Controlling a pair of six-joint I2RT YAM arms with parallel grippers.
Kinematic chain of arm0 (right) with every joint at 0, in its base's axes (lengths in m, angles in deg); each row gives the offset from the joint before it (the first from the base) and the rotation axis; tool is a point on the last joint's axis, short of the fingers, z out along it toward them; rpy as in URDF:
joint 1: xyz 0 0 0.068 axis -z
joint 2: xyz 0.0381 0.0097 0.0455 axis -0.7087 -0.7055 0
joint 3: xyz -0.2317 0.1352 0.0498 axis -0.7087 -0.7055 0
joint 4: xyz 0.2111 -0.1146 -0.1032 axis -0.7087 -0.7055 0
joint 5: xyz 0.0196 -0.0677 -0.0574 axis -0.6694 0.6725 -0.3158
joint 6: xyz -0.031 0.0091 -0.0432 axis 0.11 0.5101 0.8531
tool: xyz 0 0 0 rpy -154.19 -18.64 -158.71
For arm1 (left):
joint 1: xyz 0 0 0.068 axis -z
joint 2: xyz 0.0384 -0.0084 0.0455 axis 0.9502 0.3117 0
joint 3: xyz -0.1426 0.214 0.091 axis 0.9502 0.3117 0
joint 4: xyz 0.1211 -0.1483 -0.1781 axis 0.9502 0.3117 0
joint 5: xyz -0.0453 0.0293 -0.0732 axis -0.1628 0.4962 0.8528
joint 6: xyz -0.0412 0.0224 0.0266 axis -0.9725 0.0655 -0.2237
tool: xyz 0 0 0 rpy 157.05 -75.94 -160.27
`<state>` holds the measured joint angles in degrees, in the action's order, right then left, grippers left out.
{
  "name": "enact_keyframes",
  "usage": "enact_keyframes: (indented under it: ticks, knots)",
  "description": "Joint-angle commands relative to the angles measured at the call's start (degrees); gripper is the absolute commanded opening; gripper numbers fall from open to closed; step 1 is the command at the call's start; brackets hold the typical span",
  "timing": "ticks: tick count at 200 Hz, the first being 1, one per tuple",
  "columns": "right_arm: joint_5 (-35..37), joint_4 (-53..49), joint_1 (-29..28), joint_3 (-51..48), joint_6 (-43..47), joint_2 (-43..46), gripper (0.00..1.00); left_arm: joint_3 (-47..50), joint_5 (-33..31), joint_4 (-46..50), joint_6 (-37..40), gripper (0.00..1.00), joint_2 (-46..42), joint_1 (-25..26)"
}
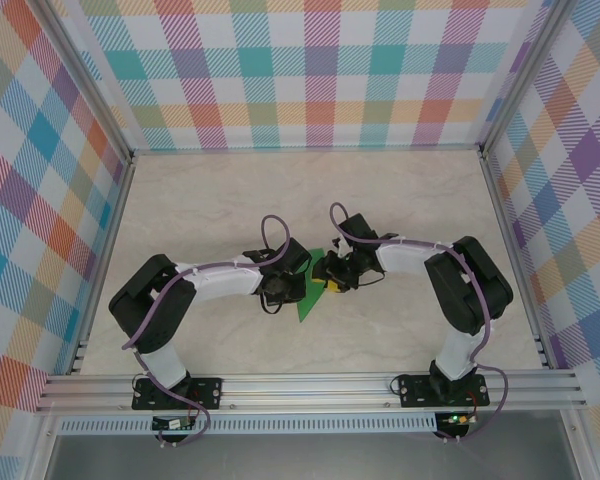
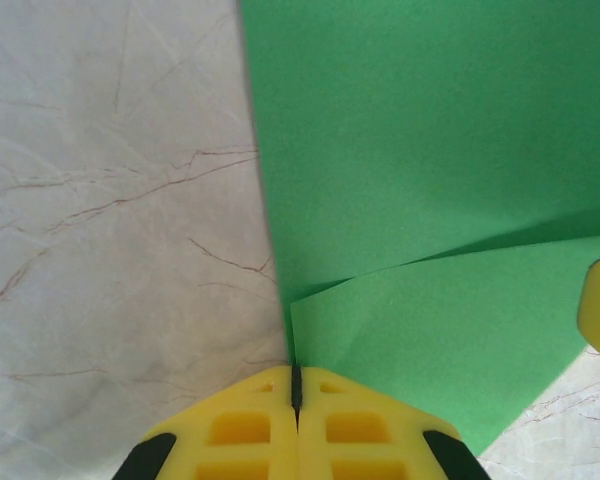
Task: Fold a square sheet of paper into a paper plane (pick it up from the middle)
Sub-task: Fourth fold the wing at the center of the table.
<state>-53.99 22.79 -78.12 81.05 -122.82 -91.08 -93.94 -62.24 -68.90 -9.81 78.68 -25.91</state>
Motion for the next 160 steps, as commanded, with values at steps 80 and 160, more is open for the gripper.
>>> enact_keyframes:
  ticks: [80, 160]
  knots:
    - [-7.64, 4.70, 0.03, -2.05, 2.76, -2.26, 0.19, 1.01, -2.42, 3.23, -0.95, 0.00, -3.43, -1.65]
    - [4.04, -0.10, -0.64, 0.40, -3.52, 6.69, 0.04, 3.69, -10.50, 11.03, 1.00, 0.44, -21.14, -6.23]
